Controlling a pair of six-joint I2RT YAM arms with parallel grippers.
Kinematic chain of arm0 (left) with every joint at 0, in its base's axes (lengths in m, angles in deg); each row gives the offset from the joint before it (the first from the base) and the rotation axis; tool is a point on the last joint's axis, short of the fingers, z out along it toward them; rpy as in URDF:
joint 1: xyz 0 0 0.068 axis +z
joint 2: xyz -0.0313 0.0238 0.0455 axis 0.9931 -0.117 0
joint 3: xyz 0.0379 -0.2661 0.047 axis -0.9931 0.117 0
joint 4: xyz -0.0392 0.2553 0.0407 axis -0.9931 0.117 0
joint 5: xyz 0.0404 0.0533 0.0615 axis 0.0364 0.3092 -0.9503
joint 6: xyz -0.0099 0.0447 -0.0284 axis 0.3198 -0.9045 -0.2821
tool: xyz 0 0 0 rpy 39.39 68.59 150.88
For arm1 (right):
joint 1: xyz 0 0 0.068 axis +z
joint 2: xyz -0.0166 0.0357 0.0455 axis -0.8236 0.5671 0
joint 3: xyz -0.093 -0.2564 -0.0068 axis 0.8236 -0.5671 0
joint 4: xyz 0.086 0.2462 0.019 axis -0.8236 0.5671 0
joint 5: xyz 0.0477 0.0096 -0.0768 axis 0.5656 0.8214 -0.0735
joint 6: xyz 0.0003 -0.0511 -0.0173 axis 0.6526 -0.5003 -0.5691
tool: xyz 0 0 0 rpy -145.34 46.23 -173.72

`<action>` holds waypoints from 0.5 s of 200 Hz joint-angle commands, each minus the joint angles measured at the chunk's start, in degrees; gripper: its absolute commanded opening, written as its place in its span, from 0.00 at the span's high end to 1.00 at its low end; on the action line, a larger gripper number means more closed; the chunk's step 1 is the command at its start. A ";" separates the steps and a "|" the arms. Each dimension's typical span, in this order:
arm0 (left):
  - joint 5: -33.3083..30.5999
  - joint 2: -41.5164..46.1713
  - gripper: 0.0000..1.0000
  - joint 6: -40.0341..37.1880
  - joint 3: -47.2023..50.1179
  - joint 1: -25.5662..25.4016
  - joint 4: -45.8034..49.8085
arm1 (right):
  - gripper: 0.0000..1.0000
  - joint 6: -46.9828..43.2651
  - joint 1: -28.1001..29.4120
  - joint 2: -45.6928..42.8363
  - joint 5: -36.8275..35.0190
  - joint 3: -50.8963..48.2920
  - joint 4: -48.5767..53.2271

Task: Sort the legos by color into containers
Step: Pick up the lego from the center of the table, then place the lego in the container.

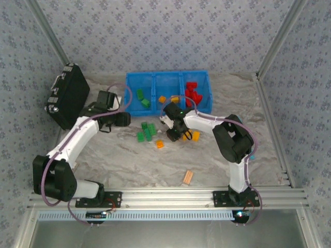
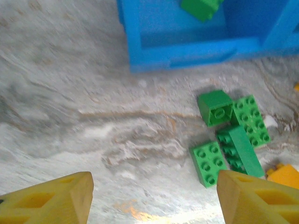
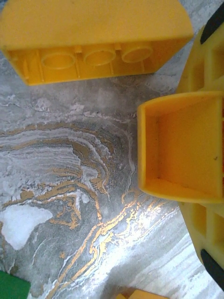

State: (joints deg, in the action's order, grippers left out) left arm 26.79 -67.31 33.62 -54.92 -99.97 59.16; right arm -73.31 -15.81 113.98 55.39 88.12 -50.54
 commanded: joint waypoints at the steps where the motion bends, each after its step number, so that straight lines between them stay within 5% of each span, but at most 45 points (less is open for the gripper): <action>1: 1.85 -1.99 0.30 5.17 1.66 -2.35 -2.39 | 0.70 2.51 -0.33 -1.53 1.34 4.22 5.26; 52: 3.25 -6.29 0.30 10.88 3.71 -5.27 -6.95 | 0.71 3.78 -4.84 -5.45 7.28 13.73 7.27; 100: 3.25 -11.37 0.30 14.91 5.26 -8.37 -9.81 | 0.71 2.02 -7.11 0.52 4.39 23.13 4.97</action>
State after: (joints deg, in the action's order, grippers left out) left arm 29.22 -76.03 45.18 -50.00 -106.39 51.20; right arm -70.65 -22.46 111.18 60.55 107.20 -45.71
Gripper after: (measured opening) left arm 0.701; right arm 0.356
